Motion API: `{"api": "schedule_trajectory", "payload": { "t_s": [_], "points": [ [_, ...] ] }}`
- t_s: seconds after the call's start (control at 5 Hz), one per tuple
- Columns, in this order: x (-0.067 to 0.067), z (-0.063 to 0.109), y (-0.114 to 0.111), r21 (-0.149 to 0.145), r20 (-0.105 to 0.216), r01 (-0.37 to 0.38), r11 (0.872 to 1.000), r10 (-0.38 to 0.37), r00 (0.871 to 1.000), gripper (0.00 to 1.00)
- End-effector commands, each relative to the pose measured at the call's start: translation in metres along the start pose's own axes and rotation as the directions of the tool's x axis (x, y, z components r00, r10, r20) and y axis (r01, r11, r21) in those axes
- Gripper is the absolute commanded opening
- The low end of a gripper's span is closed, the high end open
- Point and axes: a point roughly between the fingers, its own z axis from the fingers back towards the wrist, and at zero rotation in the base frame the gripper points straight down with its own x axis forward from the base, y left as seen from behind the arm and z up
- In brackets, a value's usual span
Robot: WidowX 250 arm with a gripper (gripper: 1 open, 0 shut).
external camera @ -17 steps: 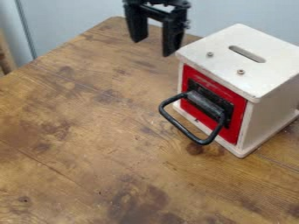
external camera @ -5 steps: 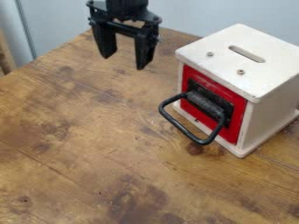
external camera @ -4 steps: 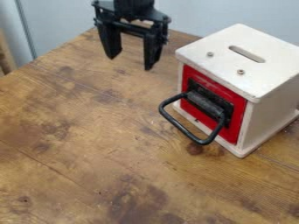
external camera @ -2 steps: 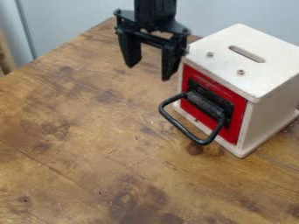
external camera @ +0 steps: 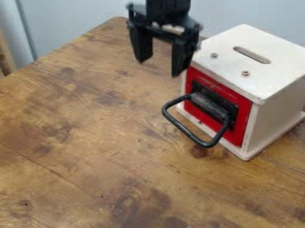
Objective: Close the drawer
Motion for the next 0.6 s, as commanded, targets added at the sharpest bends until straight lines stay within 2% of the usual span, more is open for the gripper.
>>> {"api": "schedule_trajectory", "payload": {
  "t_s": [0.0,0.4],
  "points": [
    [-0.003,0.033,-0.006,0.006,0.082,0.027,1.000,-0.028,0.996,1.00],
    [0.007,0.041,-0.017,0.016,0.110,-0.035,0.999,0.033,0.993,1.00]
  ]
}}
